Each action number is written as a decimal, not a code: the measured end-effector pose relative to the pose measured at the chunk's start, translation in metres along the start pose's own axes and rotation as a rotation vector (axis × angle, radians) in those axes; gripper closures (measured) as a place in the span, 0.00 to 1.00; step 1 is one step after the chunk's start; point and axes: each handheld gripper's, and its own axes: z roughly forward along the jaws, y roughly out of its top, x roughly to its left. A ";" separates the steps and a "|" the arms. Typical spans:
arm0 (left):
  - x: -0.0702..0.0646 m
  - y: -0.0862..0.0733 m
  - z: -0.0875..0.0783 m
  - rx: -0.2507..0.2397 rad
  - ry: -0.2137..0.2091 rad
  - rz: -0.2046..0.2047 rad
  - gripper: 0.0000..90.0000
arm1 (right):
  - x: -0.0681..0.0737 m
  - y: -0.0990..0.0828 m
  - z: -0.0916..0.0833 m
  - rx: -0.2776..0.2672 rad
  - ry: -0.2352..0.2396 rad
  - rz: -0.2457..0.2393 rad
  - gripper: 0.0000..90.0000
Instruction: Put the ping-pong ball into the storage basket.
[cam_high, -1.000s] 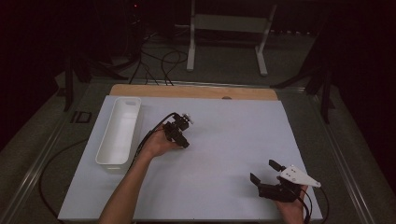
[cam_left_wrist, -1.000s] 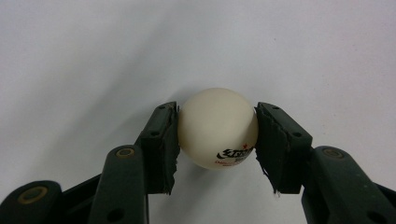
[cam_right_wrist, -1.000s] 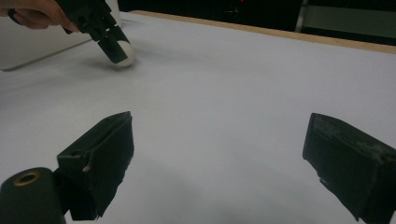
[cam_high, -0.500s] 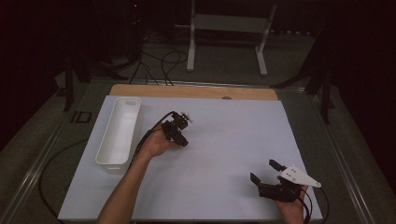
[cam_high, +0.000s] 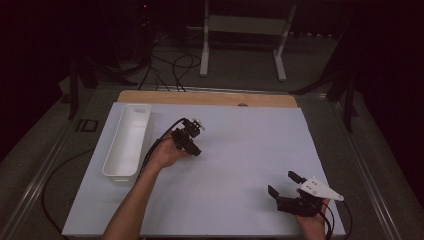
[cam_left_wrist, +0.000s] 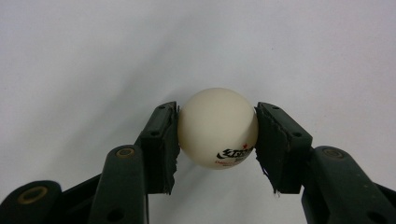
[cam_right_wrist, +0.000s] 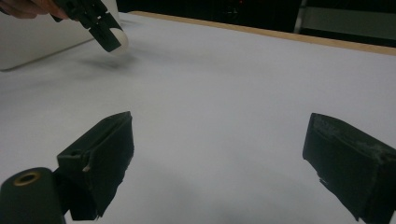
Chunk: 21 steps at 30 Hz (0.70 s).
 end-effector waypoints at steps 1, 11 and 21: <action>0.000 0.000 -0.001 -0.001 0.001 -0.001 0.57 | 0.000 0.000 0.000 0.000 0.000 0.000 0.09; 0.000 -0.001 -0.006 -0.012 0.011 -0.006 0.57 | 0.000 0.000 0.000 -0.001 -0.002 0.000 0.09; 0.001 -0.002 -0.011 -0.019 0.013 -0.013 0.57 | 0.000 0.000 0.000 -0.003 -0.002 0.002 0.09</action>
